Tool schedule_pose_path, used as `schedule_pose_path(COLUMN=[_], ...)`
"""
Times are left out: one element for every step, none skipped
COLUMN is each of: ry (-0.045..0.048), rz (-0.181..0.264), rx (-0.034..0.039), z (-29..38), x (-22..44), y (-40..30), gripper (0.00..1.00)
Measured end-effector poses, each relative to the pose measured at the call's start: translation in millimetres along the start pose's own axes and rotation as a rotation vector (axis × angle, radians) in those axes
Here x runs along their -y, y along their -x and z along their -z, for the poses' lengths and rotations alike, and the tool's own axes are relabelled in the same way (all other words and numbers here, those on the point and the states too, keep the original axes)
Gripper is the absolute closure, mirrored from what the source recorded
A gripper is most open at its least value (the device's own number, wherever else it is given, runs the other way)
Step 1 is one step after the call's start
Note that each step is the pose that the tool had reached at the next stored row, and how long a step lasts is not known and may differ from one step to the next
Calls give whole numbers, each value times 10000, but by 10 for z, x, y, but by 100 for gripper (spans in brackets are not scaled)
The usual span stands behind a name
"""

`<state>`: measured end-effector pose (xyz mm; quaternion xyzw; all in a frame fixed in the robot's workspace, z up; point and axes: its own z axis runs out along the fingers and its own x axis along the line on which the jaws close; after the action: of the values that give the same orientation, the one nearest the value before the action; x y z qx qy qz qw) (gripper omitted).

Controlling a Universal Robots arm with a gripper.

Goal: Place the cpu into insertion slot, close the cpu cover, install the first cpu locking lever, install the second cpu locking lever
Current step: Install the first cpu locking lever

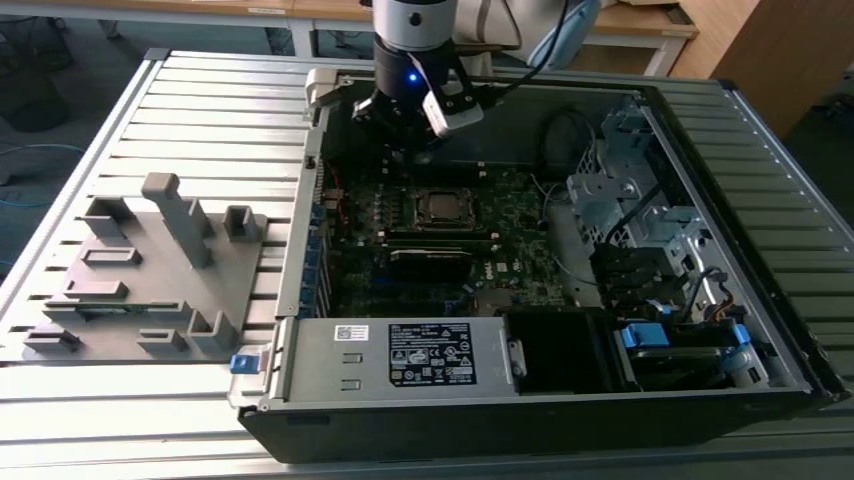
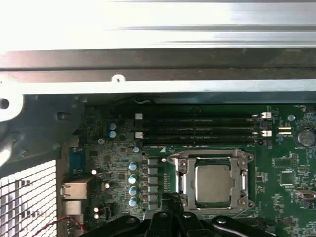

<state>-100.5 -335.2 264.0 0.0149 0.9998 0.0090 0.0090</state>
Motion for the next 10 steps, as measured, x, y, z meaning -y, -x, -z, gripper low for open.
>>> schedule_pose_path(ry=[0, 0, 1, 1, 1, 1, 8, 51, 117, 194], rz=[0, 0, 0, 0, 0, 0, -1, -1, -1, -2], rx=[0, 0, 0, 0, 0, 1, -1, -3, -4, -5], z=[0, 0, 0, 0, 0, -1, -1, 0, 0, -1], x=[1, 1, 2, 2, 3, 3, 3, 4, 4, 4], y=[-18, -36, -53, -69, -85, -98, -108, -113, -116, -119], gripper=[90, 90, 90, 90, 90, 90, 90, 90, 90, 90])
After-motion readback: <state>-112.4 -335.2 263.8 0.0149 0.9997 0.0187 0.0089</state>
